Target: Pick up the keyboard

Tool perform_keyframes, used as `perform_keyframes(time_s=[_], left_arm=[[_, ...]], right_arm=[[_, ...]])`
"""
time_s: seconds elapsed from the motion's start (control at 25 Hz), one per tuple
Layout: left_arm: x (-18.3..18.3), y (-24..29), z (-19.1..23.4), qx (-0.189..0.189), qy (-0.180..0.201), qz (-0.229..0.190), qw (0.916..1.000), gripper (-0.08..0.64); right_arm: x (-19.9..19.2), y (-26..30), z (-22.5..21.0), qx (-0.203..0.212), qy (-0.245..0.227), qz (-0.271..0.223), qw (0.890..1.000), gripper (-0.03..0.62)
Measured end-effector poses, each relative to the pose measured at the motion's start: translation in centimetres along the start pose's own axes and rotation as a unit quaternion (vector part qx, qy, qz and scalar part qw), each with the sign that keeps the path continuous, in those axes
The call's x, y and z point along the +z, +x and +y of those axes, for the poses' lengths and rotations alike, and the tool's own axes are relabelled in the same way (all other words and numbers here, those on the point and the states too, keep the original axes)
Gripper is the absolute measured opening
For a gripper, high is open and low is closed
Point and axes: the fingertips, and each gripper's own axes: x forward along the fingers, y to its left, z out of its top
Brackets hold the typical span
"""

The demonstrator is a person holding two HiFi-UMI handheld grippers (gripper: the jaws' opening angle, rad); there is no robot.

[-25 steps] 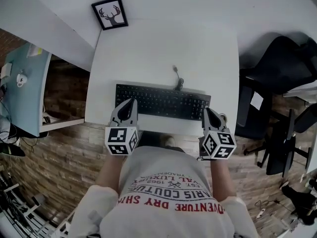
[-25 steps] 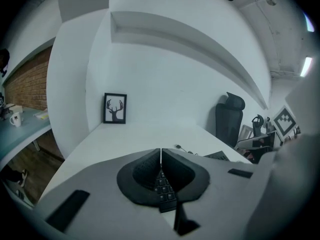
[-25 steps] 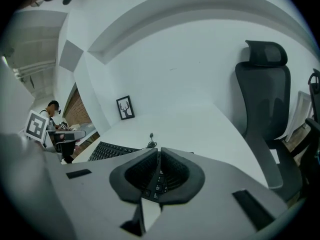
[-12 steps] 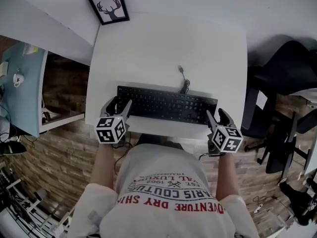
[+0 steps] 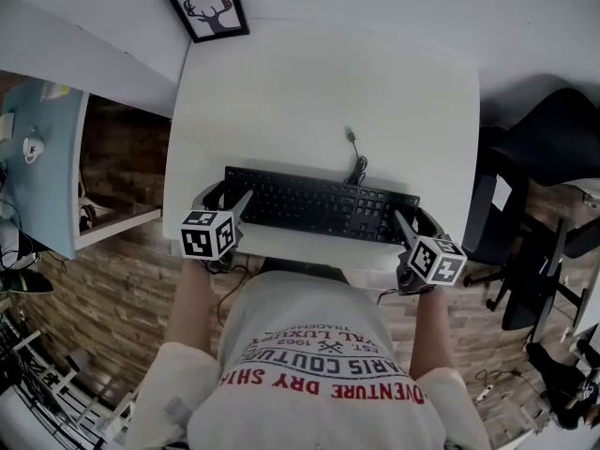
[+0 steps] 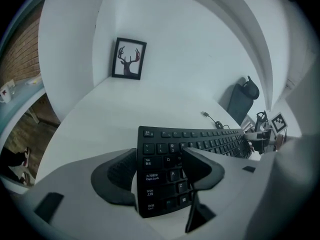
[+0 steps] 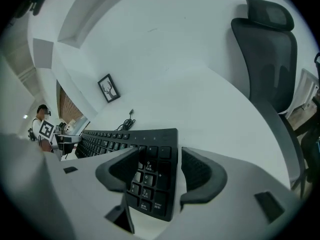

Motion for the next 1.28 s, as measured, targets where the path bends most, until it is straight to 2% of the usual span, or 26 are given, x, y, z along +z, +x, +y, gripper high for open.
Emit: perform_keyframes(time_s=[0.32, 0.6, 1.04, 1.28], left_arm=[[-0.1, 0.6, 0.0, -0.037, -0.011, 0.015, 0.9991, 0.278], [-0.4, 1.1, 0.1, -0.08, -0.058, 0.024, 0.9948, 0.279], [-0.5, 0.7, -0.4, -0.075, -0.062, 0.026, 0.9949, 0.279], [1.3, -0.5, -1.4, -0.072, -0.056, -0.002, 0.9958, 0.279]], right_arm=[[-0.1, 0.5, 0.0, 0.039, 0.02, -0.002, 0.999, 0.258], [-0.2, 0.7, -0.1, 0.064, 0.041, -0.017, 0.997, 0.258], [0.3, 0.1, -0.1, 0.053, 0.036, -0.017, 0.998, 0.256], [2.3, -1.3, 0.0, 0.053, 0.027, -0.035, 0.998, 0.256]])
